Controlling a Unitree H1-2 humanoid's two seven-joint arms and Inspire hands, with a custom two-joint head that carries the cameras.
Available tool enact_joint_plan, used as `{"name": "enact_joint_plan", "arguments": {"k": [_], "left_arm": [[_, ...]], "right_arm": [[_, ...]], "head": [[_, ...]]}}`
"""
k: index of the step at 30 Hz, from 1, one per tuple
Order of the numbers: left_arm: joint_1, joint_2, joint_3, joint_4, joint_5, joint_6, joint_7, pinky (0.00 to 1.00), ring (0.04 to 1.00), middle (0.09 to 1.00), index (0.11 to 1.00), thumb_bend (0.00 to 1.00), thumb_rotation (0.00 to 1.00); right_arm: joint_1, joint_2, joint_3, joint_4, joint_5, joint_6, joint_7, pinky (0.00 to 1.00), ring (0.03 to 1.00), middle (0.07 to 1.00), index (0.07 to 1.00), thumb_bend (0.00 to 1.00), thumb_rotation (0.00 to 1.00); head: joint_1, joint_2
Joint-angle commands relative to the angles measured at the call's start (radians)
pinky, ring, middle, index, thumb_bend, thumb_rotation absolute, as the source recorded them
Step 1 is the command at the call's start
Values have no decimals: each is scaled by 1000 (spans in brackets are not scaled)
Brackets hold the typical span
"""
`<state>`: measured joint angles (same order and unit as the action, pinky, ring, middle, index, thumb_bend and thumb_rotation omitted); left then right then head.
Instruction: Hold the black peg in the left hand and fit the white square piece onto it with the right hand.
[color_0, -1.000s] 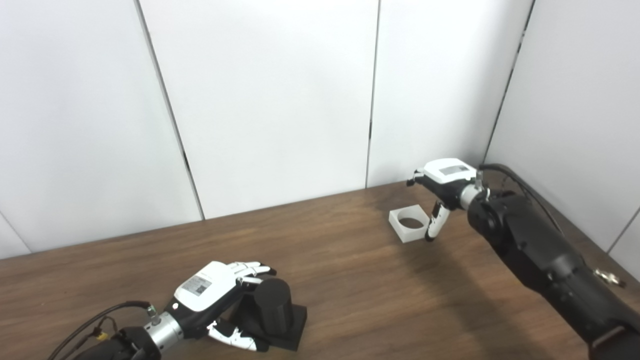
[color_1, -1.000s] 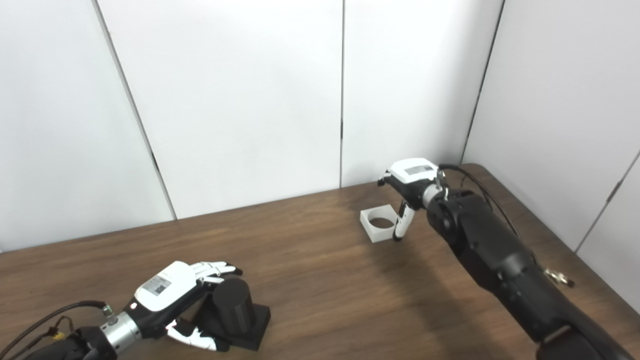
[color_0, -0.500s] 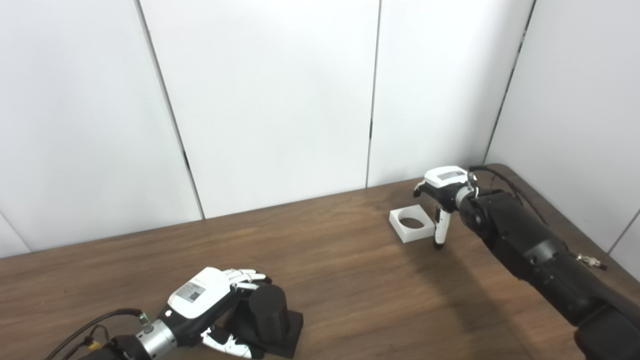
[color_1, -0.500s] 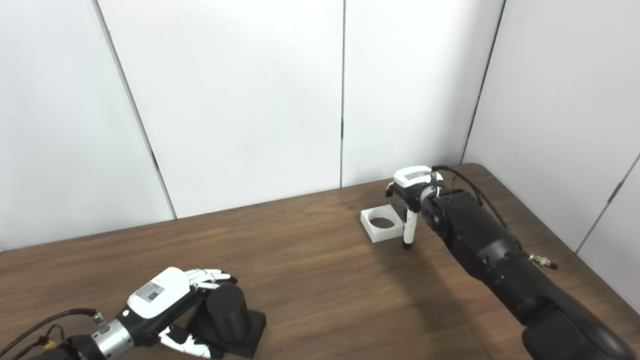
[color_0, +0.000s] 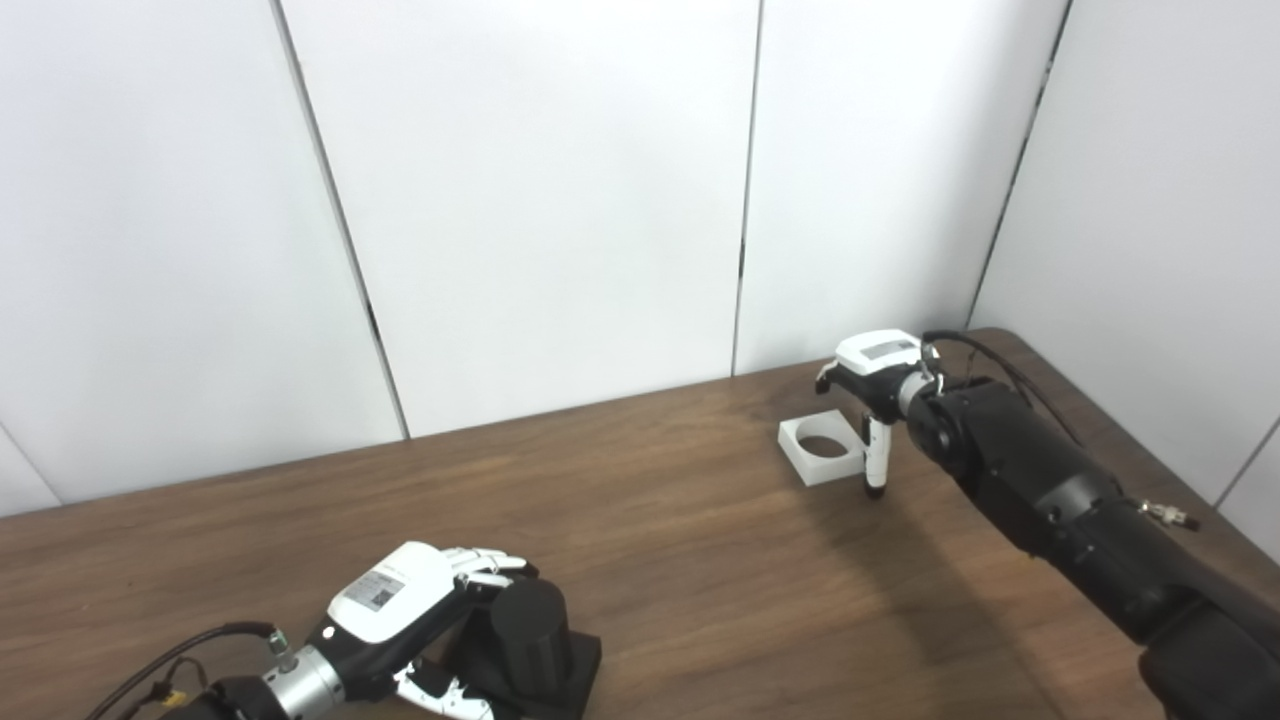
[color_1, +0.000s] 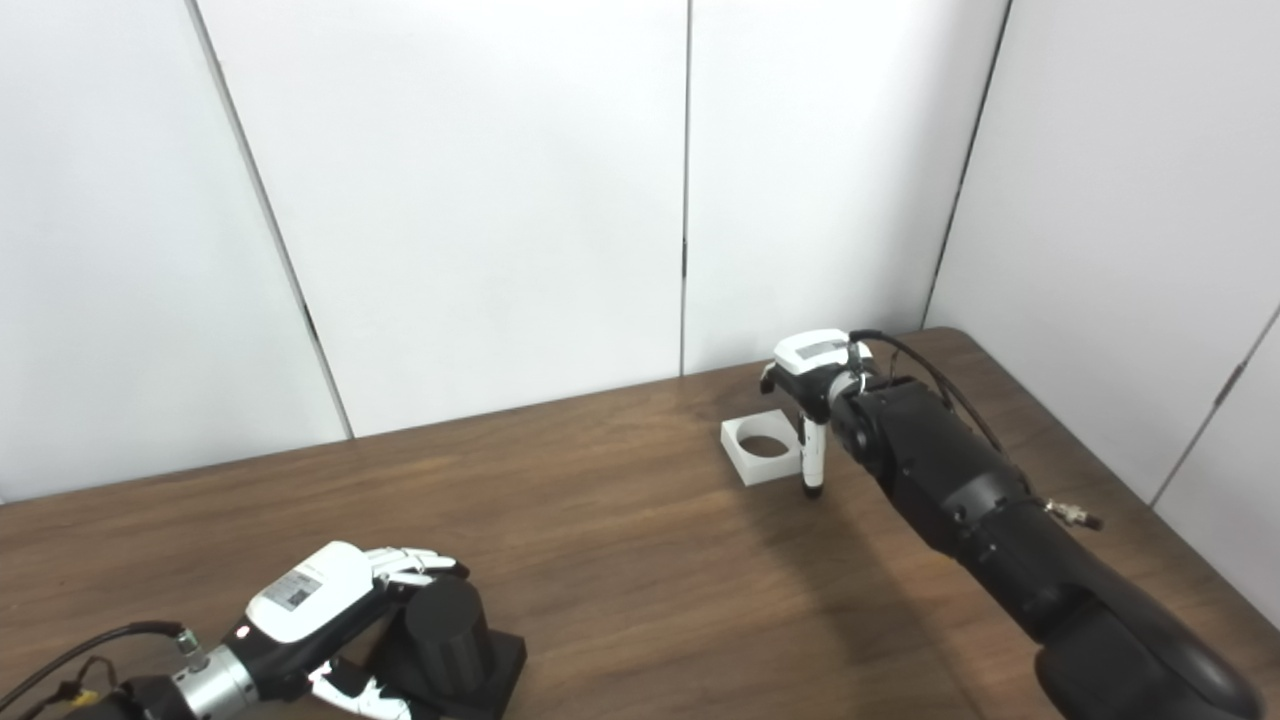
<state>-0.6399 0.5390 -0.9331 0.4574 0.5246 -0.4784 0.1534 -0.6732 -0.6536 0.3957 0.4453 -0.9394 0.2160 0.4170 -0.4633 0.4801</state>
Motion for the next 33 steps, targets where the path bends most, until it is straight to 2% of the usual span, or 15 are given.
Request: {"name": "enact_joint_plan", "arguments": {"k": [1,9,13,18,19,21,26,33], "left_arm": [[60,49,-43,27,96,9,-120,787,846,840,492,523,59],[60,39,-36,35,86,9,-123,788,855,845,491,523,59],[57,35,-44,47,88,9,-110,790,858,849,492,523,59],[56,39,-43,40,86,9,-110,789,856,847,492,523,60],[55,39,-43,40,87,9,-112,793,858,849,492,523,60],[55,40,-42,38,86,9,-116,797,857,849,492,523,61],[58,40,-32,32,83,9,-128,805,858,849,492,523,61],[62,35,-22,30,88,9,-134,801,855,844,492,523,62]], "right_arm": [[-42,2,15,-2,9,-37,-4,867,902,910,832,889,142],[-54,8,32,1,51,-77,54,809,902,901,798,858,158],[-67,15,41,19,73,-99,95,777,890,876,705,837,163],[-82,15,46,48,93,-122,98,778,882,861,625,794,154],[-85,15,47,53,94,-123,98,780,880,859,548,632,147],[-92,14,49,63,95,-125,97,780,874,852,504,543,145],[-102,9,49,76,98,-156,60,755,845,816,488,522,148],[-96,-4,32,48,121,-182,51,761,844,796,484,523,145]], "head": [[10,8],[31,25],[33,27],[42,36],[42,36],[42,36],[50,43],[63,56]]}}
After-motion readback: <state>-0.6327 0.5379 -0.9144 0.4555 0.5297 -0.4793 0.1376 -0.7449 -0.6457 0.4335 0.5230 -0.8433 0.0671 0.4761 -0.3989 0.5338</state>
